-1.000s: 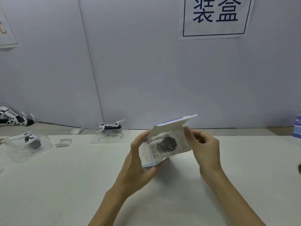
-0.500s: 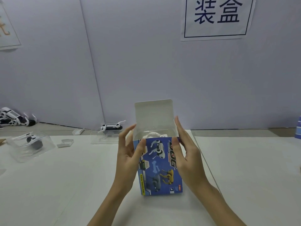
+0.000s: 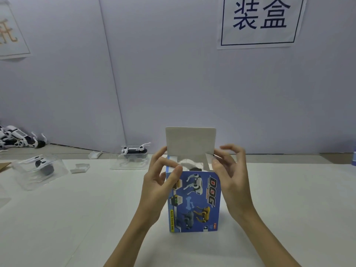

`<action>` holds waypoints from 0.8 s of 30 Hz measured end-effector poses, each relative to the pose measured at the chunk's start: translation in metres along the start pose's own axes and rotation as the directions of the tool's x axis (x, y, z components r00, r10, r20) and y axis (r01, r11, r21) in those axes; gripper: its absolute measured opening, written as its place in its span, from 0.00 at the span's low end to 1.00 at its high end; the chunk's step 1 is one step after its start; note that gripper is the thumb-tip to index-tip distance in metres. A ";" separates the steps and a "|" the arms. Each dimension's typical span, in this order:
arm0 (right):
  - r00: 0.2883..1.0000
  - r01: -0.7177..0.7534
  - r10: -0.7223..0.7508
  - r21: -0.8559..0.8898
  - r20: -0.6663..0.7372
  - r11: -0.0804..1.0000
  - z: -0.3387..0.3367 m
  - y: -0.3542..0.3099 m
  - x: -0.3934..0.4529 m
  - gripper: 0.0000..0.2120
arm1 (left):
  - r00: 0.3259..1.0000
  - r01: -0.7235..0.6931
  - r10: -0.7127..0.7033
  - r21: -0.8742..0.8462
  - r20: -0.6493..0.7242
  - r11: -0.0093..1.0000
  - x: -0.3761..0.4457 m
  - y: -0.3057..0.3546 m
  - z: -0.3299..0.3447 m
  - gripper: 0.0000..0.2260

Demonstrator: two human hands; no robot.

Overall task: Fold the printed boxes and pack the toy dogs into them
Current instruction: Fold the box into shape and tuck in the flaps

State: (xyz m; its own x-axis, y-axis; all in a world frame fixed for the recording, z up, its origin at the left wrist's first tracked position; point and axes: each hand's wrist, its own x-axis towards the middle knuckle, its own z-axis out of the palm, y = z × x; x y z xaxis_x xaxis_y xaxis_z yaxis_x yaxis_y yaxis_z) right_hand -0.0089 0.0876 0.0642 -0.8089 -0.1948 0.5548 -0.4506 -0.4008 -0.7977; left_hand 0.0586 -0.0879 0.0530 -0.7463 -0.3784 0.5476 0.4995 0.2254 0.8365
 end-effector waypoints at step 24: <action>0.992 0.024 -0.039 -0.121 -0.119 0.992 0.009 0.017 -0.014 0.13 | 0.913 -0.329 0.407 0.607 0.009 0.724 -0.011 -0.022 0.005 0.39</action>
State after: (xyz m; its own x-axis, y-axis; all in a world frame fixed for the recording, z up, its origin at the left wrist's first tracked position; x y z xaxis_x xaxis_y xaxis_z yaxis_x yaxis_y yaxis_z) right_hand -0.0020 0.0753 0.0452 -0.8300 -0.0711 0.5531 -0.5125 -0.2937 -0.8069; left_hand 0.0535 -0.0842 0.0293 -0.4819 -0.2460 0.8410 0.3398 0.8323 0.4381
